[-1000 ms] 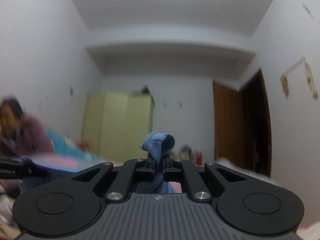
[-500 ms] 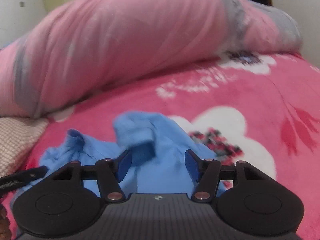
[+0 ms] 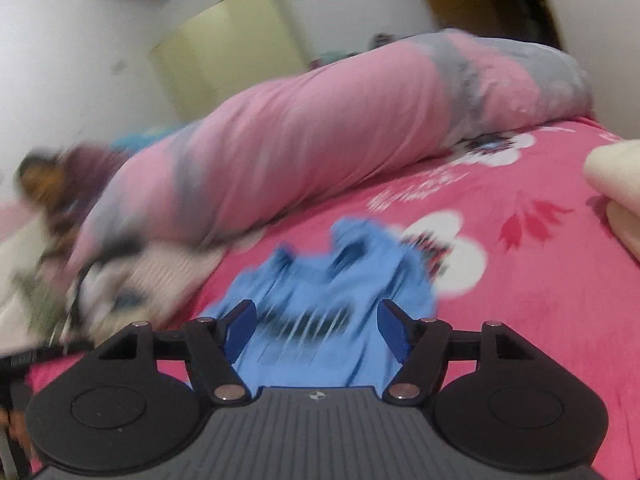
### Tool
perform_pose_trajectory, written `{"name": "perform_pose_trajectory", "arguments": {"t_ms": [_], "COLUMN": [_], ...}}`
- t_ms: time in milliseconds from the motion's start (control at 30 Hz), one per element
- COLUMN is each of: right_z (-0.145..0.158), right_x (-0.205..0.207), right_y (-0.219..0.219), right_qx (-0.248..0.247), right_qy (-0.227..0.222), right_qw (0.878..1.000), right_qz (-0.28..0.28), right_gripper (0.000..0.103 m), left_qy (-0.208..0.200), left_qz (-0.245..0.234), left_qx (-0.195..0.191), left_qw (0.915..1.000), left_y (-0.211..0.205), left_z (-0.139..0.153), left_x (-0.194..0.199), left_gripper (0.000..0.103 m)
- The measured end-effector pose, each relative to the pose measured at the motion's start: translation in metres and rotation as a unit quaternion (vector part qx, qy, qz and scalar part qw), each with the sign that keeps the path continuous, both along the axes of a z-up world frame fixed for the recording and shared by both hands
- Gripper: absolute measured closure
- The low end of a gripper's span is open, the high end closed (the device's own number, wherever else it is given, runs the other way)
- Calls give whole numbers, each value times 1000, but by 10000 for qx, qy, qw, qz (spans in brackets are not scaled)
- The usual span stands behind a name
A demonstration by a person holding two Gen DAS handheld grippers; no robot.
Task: Fold clothes
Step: 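Lower the T-shirt onto the bedspread and open the right tool, then pull the T-shirt hem flat with the left tool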
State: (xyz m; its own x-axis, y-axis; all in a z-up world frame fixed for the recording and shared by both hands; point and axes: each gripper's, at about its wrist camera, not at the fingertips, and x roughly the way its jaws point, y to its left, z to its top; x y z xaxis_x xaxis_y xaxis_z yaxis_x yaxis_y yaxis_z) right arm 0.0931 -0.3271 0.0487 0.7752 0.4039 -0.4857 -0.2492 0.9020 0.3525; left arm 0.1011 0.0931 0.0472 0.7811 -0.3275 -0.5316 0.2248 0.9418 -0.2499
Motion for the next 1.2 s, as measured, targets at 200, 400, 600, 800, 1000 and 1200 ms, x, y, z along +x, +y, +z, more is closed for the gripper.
{"name": "perform_pose_trajectory", "arguments": {"t_ms": [200, 400, 600, 800, 1000, 1200], "right_z": [-16, -45, -58, -87, -118, -120], "right_x": [-100, -122, -130, -113, -110, -115], "right_y": [66, 62, 14, -49, -81, -82], "right_qx": [-703, -667, -1023, -336, 569, 633], "right_qy": [-241, 230, 215, 574, 644, 538], "right_qw": [9946, 9975, 9905, 9784, 9665, 9666], "right_qz": [727, 56, -895, -1959, -2419, -2426], "right_gripper": [36, 40, 43, 53, 61, 61], "left_qy": [600, 847, 645, 526, 264, -629], "left_qz": [-265, -381, -887, -1048, -597, -2], "left_qx": [-362, -192, -31, 304, 447, 290], "left_qw": [9972, 9955, 9940, 9926, 9969, 9976], "left_y": [0, -19, -37, -53, -60, -41], "left_z": [-50, -98, -109, -122, -114, -68], "left_x": [-49, -39, -25, -18, -43, -121], "left_gripper": [29, 59, 68, 83, 101, 102]}}
